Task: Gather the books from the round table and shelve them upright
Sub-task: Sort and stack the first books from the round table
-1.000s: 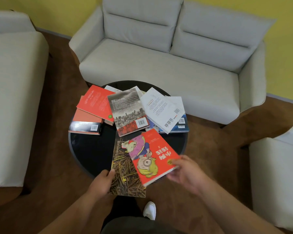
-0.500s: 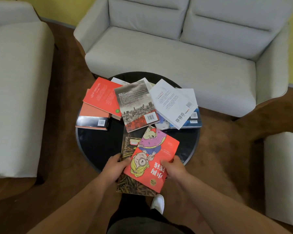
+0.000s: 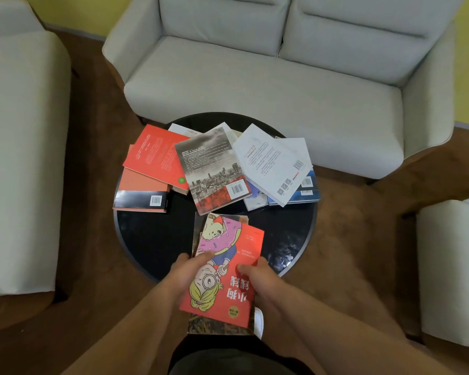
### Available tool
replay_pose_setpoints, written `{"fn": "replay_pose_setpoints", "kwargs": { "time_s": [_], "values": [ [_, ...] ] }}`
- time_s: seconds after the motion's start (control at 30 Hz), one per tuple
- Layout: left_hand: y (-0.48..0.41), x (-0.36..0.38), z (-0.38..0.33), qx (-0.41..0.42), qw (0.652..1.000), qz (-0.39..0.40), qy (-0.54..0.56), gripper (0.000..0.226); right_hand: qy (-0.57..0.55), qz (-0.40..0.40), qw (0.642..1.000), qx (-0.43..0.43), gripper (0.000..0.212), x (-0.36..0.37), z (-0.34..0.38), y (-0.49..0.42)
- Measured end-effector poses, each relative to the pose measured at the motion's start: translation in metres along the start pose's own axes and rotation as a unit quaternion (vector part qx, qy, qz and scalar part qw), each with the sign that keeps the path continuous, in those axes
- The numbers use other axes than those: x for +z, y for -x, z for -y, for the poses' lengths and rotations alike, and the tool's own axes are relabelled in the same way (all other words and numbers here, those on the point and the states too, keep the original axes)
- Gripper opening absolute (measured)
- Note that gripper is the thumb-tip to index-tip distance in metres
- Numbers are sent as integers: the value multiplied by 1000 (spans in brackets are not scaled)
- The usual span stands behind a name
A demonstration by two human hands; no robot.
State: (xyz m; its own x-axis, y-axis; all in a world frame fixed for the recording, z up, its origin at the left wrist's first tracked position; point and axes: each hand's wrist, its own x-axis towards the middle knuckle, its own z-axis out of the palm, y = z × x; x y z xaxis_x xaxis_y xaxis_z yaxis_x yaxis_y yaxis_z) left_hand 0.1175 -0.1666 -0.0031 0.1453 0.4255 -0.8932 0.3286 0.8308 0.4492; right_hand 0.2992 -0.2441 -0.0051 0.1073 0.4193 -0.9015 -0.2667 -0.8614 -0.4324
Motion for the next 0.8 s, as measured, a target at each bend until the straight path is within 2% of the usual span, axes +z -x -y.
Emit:
{"fn": "replay_pose_setpoints", "kwargs": {
  "time_s": [0.13,0.33,0.4,0.5,0.6,0.73,0.8],
  "values": [
    [12,10,8,-7,999,10,37,65,-61,9,998,15,34,-5,-10,9],
    [19,4,16,-6,993,108,41,64,-22,22,999,-17,45,-16,-14,24],
    [24,5,15,-13,990,126,66,62,-32,44,998,-12,42,-19,-13,28],
    [32,9,17,-22,983,126,131,55,-51,68,996,-20,37,-18,-9,38],
    [47,19,23,-23,977,92,188,44,-93,69,993,-21,38,-20,-13,43],
    [71,21,47,-10,985,71,157,43,-86,96,992,3,35,-28,-28,60],
    [83,21,62,-10,984,79,157,50,-83,99,992,8,38,-28,-37,69]
  ]
}}
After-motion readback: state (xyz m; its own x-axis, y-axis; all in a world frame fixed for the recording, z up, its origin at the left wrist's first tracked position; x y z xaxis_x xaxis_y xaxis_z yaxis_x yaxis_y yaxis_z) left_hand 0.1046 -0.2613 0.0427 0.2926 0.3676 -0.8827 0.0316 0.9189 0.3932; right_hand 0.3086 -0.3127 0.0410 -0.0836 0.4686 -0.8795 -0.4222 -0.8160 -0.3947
